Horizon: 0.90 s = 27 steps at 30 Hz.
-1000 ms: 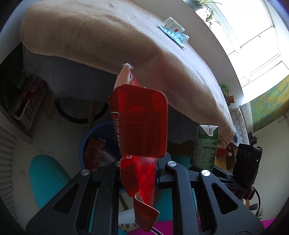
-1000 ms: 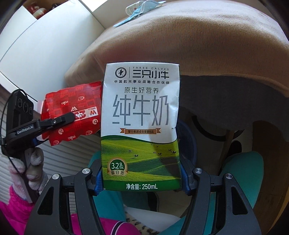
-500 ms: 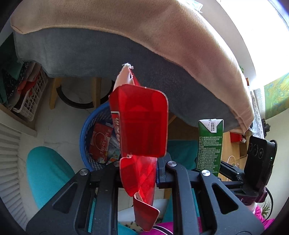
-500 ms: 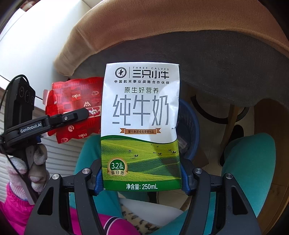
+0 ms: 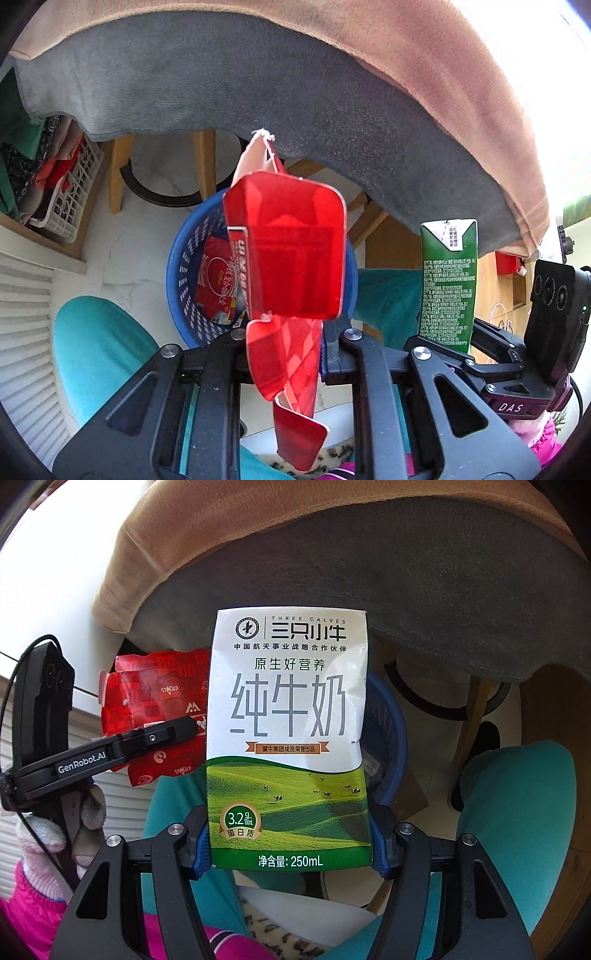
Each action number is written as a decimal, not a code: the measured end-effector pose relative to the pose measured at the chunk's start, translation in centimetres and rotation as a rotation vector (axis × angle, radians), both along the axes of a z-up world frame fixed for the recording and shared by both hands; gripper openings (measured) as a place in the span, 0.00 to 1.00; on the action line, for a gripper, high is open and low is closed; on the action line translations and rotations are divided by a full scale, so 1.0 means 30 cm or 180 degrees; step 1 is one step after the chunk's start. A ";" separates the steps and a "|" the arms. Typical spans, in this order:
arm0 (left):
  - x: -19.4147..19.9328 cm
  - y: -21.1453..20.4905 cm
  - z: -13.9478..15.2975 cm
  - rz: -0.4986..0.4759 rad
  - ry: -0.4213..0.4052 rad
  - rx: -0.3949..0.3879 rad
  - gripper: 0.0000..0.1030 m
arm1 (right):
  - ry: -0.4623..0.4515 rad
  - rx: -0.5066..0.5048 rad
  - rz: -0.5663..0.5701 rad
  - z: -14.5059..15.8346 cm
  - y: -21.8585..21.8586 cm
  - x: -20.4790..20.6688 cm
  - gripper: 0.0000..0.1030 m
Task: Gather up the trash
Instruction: 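Carry the wrapper and milk carton down over the blue wastebasket, then open both tools to drop the wrapper and carton into the basket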
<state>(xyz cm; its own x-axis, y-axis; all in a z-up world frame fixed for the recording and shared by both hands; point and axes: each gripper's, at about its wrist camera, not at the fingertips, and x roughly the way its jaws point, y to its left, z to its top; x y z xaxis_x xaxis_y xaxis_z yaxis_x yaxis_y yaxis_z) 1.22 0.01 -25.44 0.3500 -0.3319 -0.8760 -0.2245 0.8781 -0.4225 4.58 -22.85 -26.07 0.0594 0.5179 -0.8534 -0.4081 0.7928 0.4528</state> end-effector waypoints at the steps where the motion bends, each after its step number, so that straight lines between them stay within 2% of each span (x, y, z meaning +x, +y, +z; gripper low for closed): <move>1: 0.000 -0.004 0.001 -0.0001 0.0000 0.0019 0.22 | -0.0008 -0.0002 0.0003 0.001 0.002 0.001 0.62; 3: 0.004 -0.006 0.004 0.0007 0.0001 0.0044 0.23 | -0.0029 -0.0010 -0.0002 0.003 0.006 0.001 0.63; 4: 0.004 -0.004 0.002 0.0017 0.0011 0.0062 0.28 | -0.0036 -0.0015 -0.0007 0.004 0.007 0.002 0.63; 5: 0.006 -0.002 0.002 0.0031 0.0015 0.0075 0.36 | -0.0049 -0.0012 -0.0018 0.005 0.007 0.003 0.63; 8: 0.002 0.005 0.011 0.0084 -0.0020 0.0096 0.49 | -0.0062 -0.0014 -0.0046 0.007 0.004 0.008 0.63; 18: -0.005 0.017 0.011 0.0076 -0.0046 0.0139 0.50 | -0.0028 -0.0038 -0.0084 -0.003 -0.010 0.023 0.63; 27: -0.009 0.002 0.058 0.0042 -0.0163 0.0237 0.50 | -0.0123 -0.0019 -0.0076 0.029 -0.007 0.024 0.63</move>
<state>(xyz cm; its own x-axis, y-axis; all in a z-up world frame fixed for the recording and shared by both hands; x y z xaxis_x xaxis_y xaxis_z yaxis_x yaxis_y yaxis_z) 0.97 0.06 -23.70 0.3990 -0.2617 -0.8788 -0.2159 0.9047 -0.3674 5.31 -23.07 -25.20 0.1045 0.5110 -0.8532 -0.4062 0.8051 0.4323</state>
